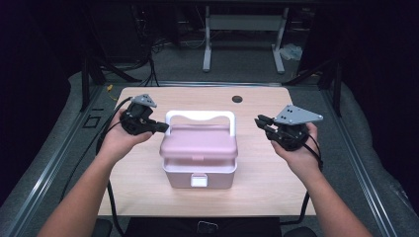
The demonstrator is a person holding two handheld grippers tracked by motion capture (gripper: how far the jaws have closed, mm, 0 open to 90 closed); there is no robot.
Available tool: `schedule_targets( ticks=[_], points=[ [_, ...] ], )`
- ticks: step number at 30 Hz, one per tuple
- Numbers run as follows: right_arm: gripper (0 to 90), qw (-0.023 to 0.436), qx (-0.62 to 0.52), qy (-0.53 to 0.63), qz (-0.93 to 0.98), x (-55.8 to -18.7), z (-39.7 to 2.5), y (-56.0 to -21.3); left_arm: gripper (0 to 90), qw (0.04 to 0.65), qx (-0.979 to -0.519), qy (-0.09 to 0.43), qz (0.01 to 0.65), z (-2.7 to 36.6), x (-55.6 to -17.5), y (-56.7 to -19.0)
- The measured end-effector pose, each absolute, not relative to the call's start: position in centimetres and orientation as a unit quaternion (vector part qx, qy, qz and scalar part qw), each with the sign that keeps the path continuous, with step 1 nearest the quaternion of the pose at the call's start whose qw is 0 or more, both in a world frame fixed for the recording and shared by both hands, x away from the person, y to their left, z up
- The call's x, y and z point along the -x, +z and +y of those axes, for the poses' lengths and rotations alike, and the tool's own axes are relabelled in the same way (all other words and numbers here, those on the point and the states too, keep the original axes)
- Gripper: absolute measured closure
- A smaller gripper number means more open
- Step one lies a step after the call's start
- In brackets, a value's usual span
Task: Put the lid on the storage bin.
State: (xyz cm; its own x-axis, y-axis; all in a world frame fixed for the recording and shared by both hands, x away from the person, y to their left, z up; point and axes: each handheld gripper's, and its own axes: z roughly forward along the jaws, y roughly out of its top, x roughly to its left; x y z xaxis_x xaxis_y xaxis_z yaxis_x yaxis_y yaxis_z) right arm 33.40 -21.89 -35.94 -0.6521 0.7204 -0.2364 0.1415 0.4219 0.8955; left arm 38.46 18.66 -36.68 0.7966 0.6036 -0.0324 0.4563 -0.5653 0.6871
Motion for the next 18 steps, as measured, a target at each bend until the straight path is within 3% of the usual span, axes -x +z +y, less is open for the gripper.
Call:
schedule_targets(
  ticks=[8, 18],
  points=[
    [80.2, 0.300, -0.288, 0.457, 0.787, -33.8, -21.9, -38.0, 89.9, 0.355, -0.867, 0.121, 0.329, 21.5, -37.3, -39.1],
    [76.3, 0.269, -0.329, 0.436, 0.793, -34.2, -22.3, -42.5, 83.3, 0.342, -0.858, 0.126, 0.361, 23.8, -36.8, -42.9]
  ],
)
